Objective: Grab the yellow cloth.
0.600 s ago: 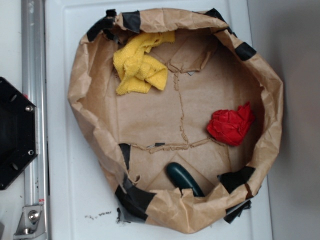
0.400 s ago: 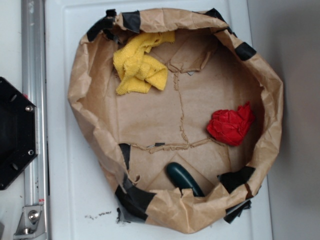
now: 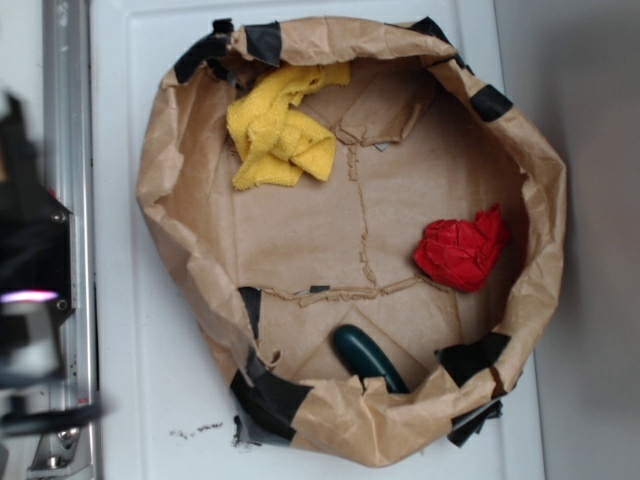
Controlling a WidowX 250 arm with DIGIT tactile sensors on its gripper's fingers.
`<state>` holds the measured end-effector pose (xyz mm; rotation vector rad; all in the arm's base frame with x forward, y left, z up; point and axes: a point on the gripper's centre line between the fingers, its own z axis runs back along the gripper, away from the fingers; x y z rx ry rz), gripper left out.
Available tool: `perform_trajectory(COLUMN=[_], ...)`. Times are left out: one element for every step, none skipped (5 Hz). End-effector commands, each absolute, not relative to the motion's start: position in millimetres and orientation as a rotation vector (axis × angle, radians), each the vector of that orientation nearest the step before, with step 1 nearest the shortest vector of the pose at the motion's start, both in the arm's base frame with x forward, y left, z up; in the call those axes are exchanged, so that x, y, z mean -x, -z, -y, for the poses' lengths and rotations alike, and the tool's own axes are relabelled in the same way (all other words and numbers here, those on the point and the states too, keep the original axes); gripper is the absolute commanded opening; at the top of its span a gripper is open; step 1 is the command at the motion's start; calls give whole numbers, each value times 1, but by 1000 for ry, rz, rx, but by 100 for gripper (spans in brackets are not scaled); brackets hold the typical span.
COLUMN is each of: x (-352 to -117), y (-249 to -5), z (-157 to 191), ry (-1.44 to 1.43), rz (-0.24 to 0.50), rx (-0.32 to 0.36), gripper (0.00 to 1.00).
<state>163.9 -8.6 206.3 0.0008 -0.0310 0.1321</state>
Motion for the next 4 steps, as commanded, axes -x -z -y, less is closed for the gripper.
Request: perform_trajectory(x=[-239, -254, -249, -249], y=[-141, -97, -74, -53], z=[-18, -28, -45, -61], ry=[-360, -304, -226, -114], rz=[195, 147, 110, 70], rx=[-106, -210, -135, -121], gripper=[100, 100, 100, 100])
